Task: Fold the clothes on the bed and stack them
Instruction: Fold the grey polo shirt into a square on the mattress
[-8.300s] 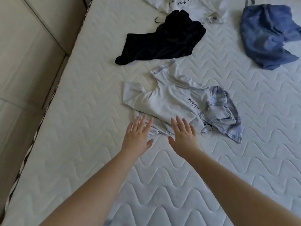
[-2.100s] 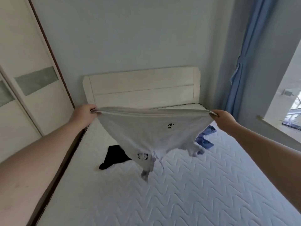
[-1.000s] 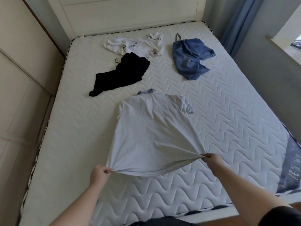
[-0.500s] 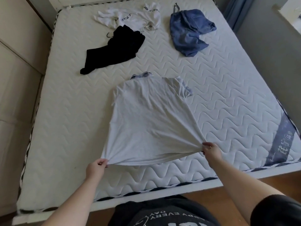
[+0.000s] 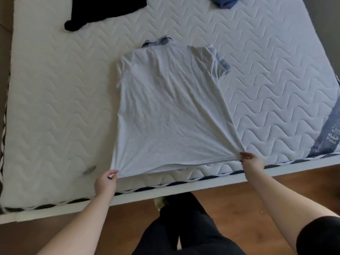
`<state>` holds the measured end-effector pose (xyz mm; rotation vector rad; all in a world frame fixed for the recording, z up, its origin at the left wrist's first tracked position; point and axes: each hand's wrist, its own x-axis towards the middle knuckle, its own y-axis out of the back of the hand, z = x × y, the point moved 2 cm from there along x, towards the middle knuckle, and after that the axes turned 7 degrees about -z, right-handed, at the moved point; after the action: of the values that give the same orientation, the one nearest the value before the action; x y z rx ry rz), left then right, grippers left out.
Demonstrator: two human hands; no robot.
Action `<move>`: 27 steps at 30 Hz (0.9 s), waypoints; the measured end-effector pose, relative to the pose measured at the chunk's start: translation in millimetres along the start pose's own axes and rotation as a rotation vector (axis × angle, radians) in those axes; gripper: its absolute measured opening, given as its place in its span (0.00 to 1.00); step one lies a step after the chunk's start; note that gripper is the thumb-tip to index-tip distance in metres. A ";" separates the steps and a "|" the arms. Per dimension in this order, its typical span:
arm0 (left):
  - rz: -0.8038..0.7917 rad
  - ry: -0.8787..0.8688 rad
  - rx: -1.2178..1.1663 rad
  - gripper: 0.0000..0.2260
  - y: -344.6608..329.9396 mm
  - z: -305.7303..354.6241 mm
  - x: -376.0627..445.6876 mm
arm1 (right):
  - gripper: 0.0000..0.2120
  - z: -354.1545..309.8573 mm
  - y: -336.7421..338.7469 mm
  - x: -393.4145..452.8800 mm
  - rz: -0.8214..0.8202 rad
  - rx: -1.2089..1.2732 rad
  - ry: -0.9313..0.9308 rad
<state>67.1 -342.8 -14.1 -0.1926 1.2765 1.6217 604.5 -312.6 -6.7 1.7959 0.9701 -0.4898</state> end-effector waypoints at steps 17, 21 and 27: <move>-0.111 -0.130 0.224 0.07 -36.4 -51.8 30.4 | 0.19 35.4 -59.3 16.9 0.025 -0.171 0.094; -0.112 -0.111 0.251 0.03 -15.0 -29.9 36.6 | 0.18 -11.2 -90.2 -3.9 -0.042 -0.134 0.158; -0.106 -0.229 0.198 0.06 23.5 41.6 68.0 | 0.14 -107.4 -146.0 -29.9 -0.224 -0.177 0.344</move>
<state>35.1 -266.9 -25.6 0.0464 1.2189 1.3743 459.8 -200.9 -24.6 1.6484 1.4180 -0.2239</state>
